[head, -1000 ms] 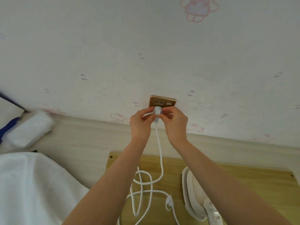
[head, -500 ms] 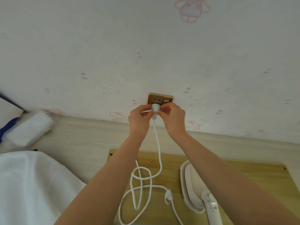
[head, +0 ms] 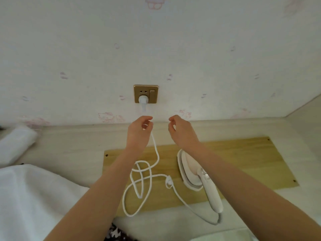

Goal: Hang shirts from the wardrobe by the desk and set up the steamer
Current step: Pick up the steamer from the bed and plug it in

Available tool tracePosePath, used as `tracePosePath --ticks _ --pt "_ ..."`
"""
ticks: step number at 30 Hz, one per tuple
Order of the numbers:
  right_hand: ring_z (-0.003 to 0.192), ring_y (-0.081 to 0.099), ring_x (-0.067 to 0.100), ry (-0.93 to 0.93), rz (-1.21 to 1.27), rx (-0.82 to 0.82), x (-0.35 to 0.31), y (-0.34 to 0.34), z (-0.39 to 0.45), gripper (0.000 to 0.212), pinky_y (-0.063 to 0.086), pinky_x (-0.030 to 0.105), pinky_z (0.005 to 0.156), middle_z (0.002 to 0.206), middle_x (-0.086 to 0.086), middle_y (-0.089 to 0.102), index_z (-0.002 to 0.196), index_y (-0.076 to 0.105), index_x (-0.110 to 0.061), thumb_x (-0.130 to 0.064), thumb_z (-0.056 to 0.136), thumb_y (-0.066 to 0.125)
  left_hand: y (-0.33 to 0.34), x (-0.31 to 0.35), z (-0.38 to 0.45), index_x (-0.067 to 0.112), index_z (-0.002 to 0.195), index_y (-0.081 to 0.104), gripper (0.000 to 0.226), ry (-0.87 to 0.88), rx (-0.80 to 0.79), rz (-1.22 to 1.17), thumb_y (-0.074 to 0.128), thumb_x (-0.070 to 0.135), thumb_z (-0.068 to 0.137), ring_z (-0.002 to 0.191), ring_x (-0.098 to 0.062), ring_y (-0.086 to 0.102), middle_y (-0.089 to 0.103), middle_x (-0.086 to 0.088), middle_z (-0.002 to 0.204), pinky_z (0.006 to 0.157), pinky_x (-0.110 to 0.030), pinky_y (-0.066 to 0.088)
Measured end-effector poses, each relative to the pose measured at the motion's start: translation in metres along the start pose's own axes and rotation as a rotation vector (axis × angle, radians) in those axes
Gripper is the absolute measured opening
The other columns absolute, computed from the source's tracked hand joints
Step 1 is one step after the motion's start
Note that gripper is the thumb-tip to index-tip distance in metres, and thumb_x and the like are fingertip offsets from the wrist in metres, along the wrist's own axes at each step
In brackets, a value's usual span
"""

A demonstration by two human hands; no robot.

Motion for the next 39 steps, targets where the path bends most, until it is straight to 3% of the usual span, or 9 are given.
tracePosePath --ticks 2,5,10,15,19,23,27,30,39 --pt "0.11 0.058 0.022 0.026 -0.025 0.0 0.015 -0.007 -0.025 0.032 0.047 0.035 0.091 0.119 0.006 0.064 0.127 0.052 -0.01 -0.021 0.098 0.042 0.011 0.011 -0.02 0.02 0.111 0.067 0.02 0.047 -0.036 0.098 0.056 0.02 0.095 0.081 -0.009 0.06 0.068 0.003 0.092 0.073 -0.013 0.043" --pt "0.11 0.058 0.023 0.055 -0.072 -0.026 0.04 -0.012 -0.066 0.033 0.046 0.035 0.091 0.12 0.006 0.063 0.129 0.05 -0.01 -0.022 0.099 0.042 0.035 0.018 -0.049 0.024 0.109 0.067 0.019 0.086 -0.104 0.163 0.055 0.022 0.094 0.077 -0.008 0.059 0.066 0.005 0.09 0.075 -0.024 0.05" --pt "0.112 0.052 0.026 0.085 -0.185 -0.051 0.083 -0.021 -0.143 0.034 0.046 0.038 0.087 0.123 0.008 0.057 0.129 0.048 -0.012 -0.024 0.098 0.042 0.082 0.034 -0.11 0.023 0.113 0.067 0.022 0.209 -0.232 0.316 0.054 0.025 0.095 0.08 -0.013 0.059 0.067 0.002 0.099 0.076 -0.028 0.049" --pt "0.113 0.052 0.03 0.084 -0.261 0.046 0.12 -0.047 -0.233 0.034 0.049 0.039 0.088 0.121 0.011 0.059 0.127 0.053 -0.008 -0.021 0.096 0.048 0.126 0.058 -0.195 0.02 0.109 0.067 0.02 0.397 -0.313 0.342 0.057 0.019 0.092 0.083 -0.022 0.064 0.068 -0.003 0.096 0.07 -0.038 0.054" --pt "0.111 0.058 0.031 0.162 -0.276 0.128 0.161 -0.073 -0.311 0.036 0.052 0.039 0.086 0.114 0.012 0.064 0.126 0.056 -0.006 -0.02 0.093 0.055 0.161 0.086 -0.27 0.016 0.109 0.067 0.019 0.584 -0.411 0.374 0.057 0.017 0.093 0.086 -0.018 0.061 0.068 0.0 0.095 0.07 -0.034 0.053" --pt "0.121 0.051 0.025 0.272 -0.24 0.166 0.199 -0.094 -0.395 0.038 0.044 0.035 0.095 0.126 0.007 0.059 0.133 0.049 -0.011 -0.025 0.098 0.045 0.202 0.102 -0.342 0.018 0.113 0.067 0.021 0.612 -0.535 0.351 0.055 0.018 0.095 0.091 -0.017 0.06 0.067 0.001 0.1 0.072 -0.035 0.053" --pt "0.112 0.058 0.027 0.395 -0.21 0.237 0.238 -0.096 -0.489 0.035 0.052 0.037 0.083 0.118 0.007 0.064 0.126 0.055 -0.01 -0.024 0.093 0.053 0.246 0.108 -0.425 0.018 0.115 0.066 0.023 0.68 -0.652 0.367 0.053 0.021 0.096 0.096 -0.016 0.06 0.068 0.002 0.101 0.075 -0.037 0.053" --pt "0.11 0.058 0.028 0.479 -0.21 0.256 0.263 -0.098 -0.558 0.035 0.052 0.038 0.085 0.117 0.006 0.064 0.125 0.056 -0.01 -0.024 0.093 0.054 0.276 0.106 -0.493 0.017 0.118 0.066 0.026 0.692 -0.758 0.365 0.051 0.023 0.097 0.103 -0.015 0.059 0.068 0.003 0.107 0.08 -0.037 0.053" --pt "0.111 0.053 0.029 0.781 -0.186 0.341 0.323 -0.12 -0.754 0.037 0.047 0.038 0.09 0.121 0.007 0.057 0.129 0.05 -0.012 -0.026 0.095 0.048 0.345 0.108 -0.673 0.021 0.119 0.064 0.026 0.816 -1.006 0.42 0.05 0.022 0.097 0.104 -0.008 0.059 0.066 0.007 0.113 0.082 -0.021 0.047"
Point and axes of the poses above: each hand's wrist, its own z-axis towards the middle knuckle, its own y-axis out of the palm, x = y × z, the point moved 9 cm from there along z, towards the middle knuckle
